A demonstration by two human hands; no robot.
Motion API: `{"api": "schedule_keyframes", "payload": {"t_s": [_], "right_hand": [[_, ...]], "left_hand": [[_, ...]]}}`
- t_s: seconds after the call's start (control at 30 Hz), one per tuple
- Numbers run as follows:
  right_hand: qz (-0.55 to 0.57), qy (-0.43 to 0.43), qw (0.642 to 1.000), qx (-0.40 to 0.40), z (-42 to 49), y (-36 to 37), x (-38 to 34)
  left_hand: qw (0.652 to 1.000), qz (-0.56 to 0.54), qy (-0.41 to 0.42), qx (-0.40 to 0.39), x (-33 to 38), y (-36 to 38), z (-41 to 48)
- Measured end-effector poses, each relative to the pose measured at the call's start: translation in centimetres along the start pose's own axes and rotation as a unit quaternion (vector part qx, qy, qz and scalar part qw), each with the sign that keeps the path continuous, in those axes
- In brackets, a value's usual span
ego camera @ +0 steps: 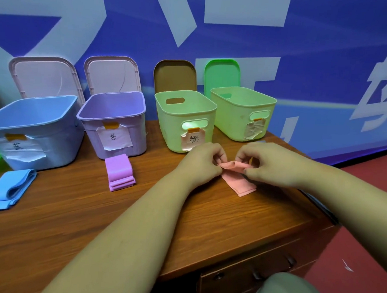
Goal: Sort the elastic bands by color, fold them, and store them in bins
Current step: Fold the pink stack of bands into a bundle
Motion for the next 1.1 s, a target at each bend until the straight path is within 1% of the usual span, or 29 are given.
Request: {"api": "schedule_keyframes", "payload": {"t_s": [0.2, 0.33, 0.43, 0.57, 0.63, 0.73, 0.87, 0.97, 1.1], "right_hand": [[-0.014, -0.002, 0.999, -0.03, -0.6, 1.4, 0.9], [-0.058, -0.005, 0.997, -0.052, -1.0, 2.2, 1.0], [-0.063, -0.004, 0.996, -0.058, -1.6, 2.4, 0.7], [-0.074, -0.001, 0.995, -0.062, -2.2, 2.5, 0.2], [-0.077, 0.001, 0.996, -0.043, -2.6, 2.7, 0.3], [-0.084, -0.009, 0.996, 0.014, -3.2, 3.3, 0.3], [-0.094, -0.018, 0.991, 0.088, -3.8, 4.3, -0.1], [-0.093, -0.018, 0.987, 0.129, -4.2, 5.0, -0.2], [-0.08, 0.002, 0.983, 0.167, -4.7, 5.3, -0.1]], "left_hand": [[0.999, -0.031, 0.001, -0.019, -0.4, -0.4, 0.0], [0.997, -0.047, -0.004, -0.061, -0.9, -0.5, -0.1], [0.995, -0.051, -0.01, -0.082, -1.2, -0.7, -0.2], [0.986, -0.111, -0.092, -0.082, -1.3, -0.6, -0.2], [0.985, -0.11, -0.111, -0.071, -1.0, -0.3, -0.2], [0.993, -0.044, -0.096, -0.057, -0.4, 0.3, -0.3], [0.994, -0.009, -0.091, -0.057, 0.0, 0.7, -0.2], [0.994, -0.008, -0.089, -0.057, 0.2, 0.8, -0.2], [0.994, -0.036, -0.092, -0.04, 0.6, 0.9, -0.2]]}}
Point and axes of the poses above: each hand's wrist, its own z-axis towards the middle knuckle, its own y-axis out of the palm, x = y × z, the point moved 4 cm from there along z, towards the middle knuckle, and after that the axes turned 9 degrees about z, right-handed, at the moved point
